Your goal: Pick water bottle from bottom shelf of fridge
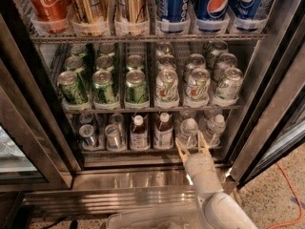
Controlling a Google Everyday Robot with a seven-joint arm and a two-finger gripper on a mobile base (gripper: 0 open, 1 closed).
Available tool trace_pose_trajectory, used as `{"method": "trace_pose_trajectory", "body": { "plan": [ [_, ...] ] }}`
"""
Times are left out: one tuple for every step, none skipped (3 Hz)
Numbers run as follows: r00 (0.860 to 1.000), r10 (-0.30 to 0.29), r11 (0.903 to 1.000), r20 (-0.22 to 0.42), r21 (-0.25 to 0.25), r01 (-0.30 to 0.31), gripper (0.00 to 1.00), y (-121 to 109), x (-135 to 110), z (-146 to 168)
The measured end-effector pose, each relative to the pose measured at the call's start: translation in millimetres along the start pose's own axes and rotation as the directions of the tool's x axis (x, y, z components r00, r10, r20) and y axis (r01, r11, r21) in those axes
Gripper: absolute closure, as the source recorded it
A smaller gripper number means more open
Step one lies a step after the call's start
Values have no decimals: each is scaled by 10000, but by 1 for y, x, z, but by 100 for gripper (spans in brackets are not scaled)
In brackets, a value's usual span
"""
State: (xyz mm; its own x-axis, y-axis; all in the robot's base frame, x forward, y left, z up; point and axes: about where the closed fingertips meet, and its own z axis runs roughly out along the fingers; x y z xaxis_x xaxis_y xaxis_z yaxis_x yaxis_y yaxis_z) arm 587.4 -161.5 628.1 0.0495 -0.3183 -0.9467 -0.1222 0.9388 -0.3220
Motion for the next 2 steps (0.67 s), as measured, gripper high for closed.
{"method": "trace_pose_trajectory", "body": {
  "plan": [
    [10000, 15, 10000, 17, 85, -15, 31, -3, 1, 9],
    [10000, -38, 9999, -8, 144, 38, 29, -6, 4, 18]
  ]
}}
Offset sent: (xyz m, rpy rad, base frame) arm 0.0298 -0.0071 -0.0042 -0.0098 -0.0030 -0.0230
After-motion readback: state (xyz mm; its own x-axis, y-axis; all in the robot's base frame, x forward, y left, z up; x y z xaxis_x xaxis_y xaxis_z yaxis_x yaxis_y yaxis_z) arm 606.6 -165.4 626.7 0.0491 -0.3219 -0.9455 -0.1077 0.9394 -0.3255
